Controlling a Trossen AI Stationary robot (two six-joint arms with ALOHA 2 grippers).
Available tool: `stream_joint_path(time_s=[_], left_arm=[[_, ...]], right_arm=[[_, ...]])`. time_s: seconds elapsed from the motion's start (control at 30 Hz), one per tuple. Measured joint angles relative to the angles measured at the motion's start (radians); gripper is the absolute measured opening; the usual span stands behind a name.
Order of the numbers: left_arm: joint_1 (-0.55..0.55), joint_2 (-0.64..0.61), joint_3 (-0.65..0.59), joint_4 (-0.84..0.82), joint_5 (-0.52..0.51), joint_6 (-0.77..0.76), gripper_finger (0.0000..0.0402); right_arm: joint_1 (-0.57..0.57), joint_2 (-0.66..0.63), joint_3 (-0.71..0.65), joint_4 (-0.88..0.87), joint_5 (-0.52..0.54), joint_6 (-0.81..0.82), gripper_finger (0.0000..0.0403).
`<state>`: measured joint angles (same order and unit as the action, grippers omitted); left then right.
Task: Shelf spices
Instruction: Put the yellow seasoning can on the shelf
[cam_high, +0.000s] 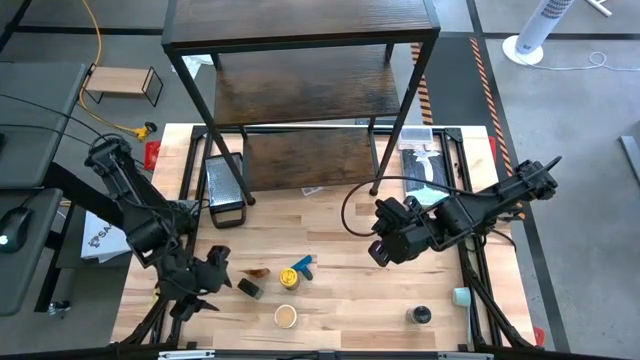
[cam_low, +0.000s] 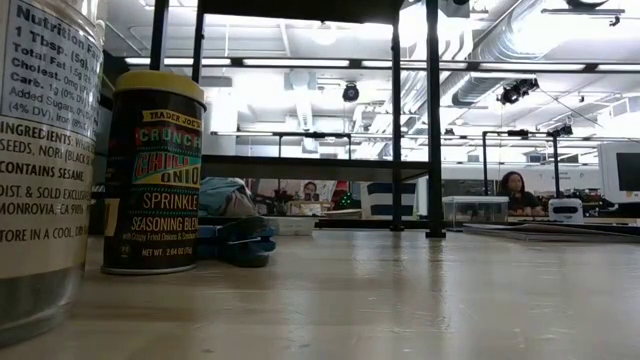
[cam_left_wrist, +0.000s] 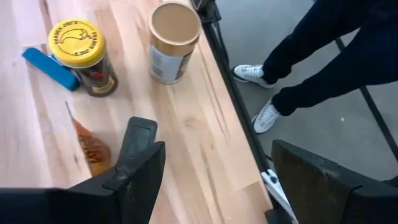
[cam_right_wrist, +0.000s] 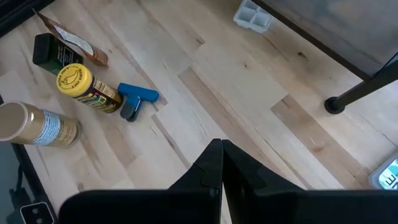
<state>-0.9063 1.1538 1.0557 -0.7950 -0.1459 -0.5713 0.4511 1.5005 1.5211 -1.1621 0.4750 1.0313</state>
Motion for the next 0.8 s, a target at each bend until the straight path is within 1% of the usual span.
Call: stream_joint_path(time_s=[0.33, 0.4, 0.53, 0.6, 0.73, 0.8], left_arm=[[0.004, 0.0, 0.0, -0.002, -0.051, 0.029, 0.029], [0.004, 0.008, 0.0, -0.002, -0.062, 0.077, 0.029], [0.012, 0.068, -0.001, -0.023, -0.087, 0.28, 0.029], [0.035, 0.107, -0.001, -0.018, -0.076, 0.314, 0.029], [0.074, 0.178, -0.001, -0.018, -0.018, 0.314, 0.029], [0.083, 0.206, -0.001, -0.018, -0.01, 0.313, 0.029]], right_arm=[[0.0, 0.0, 0.0, 0.0, 0.029, 0.0, 0.0001], [0.0, 0.0, 0.0, 0.0, 0.029, 0.0, 0.0001], [-0.006, 0.0, 0.0, 0.0, 0.035, 0.0, 0.0001], [-0.007, 0.0, 0.0, 0.0, 0.037, 0.0, 0.0001], [-0.007, 0.0, 0.0, 0.0, 0.04, 0.0, 0.0001], [-0.007, 0.0, 0.0, 0.0, 0.039, 0.006, 0.0001]])
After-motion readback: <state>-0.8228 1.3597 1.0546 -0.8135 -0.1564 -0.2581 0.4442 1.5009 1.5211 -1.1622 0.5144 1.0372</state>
